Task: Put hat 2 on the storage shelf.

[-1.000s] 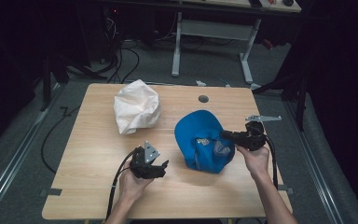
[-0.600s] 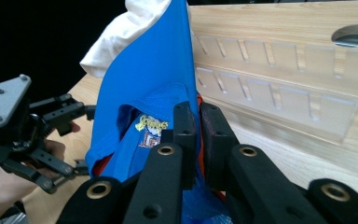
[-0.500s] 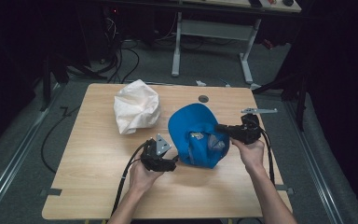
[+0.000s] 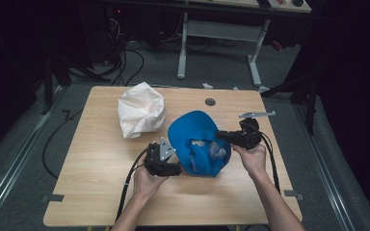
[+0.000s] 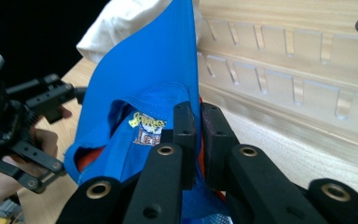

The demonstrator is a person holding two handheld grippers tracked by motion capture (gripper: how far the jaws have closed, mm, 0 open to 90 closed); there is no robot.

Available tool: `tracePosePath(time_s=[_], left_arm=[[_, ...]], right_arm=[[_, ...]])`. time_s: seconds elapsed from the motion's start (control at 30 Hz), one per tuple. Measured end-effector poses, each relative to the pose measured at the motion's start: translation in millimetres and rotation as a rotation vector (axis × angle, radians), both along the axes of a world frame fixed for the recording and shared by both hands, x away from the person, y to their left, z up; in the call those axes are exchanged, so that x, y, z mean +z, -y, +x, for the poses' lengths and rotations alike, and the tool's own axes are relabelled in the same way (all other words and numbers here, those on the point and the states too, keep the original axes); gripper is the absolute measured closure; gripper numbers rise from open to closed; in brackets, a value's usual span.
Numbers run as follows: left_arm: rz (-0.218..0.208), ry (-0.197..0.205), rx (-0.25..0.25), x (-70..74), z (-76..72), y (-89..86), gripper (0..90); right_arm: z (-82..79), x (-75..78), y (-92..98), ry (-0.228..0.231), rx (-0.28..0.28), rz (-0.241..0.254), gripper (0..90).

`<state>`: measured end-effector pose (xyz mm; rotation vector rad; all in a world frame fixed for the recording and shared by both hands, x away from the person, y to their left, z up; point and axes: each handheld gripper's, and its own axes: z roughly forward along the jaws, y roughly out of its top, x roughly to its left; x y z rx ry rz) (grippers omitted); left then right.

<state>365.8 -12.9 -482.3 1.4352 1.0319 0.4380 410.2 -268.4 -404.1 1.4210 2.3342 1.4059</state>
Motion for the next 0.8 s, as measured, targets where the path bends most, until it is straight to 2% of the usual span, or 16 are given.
tracePosePath(time_s=[0.07,0.27,0.4,0.63,0.8], left_arm=[[0.0,0.008,0.002,0.7,-1.3,-0.3,16.6],[0.04,0.049,-0.005,2.0,-6.7,-1.2,15.7],[0.079,0.07,-0.019,1.7,-9.2,-1.5,15.0],[0.113,0.093,-0.035,2.7,-10.8,-1.5,14.0],[0.157,0.137,-0.024,0.9,-12.4,-2.0,12.5]], right_arm=[[-0.1,-1.3,-1.6,-0.011,0.004,-0.024,85.9],[0.3,-4.9,-5.6,-0.032,0.024,-0.072,85.7],[0.1,-6.3,-8.0,-0.043,0.038,-0.086,85.6],[1.0,-9.6,-11.9,-0.064,0.063,-0.103,85.6],[1.3,-10.7,-13.2,-0.086,0.079,-0.113,85.6]])
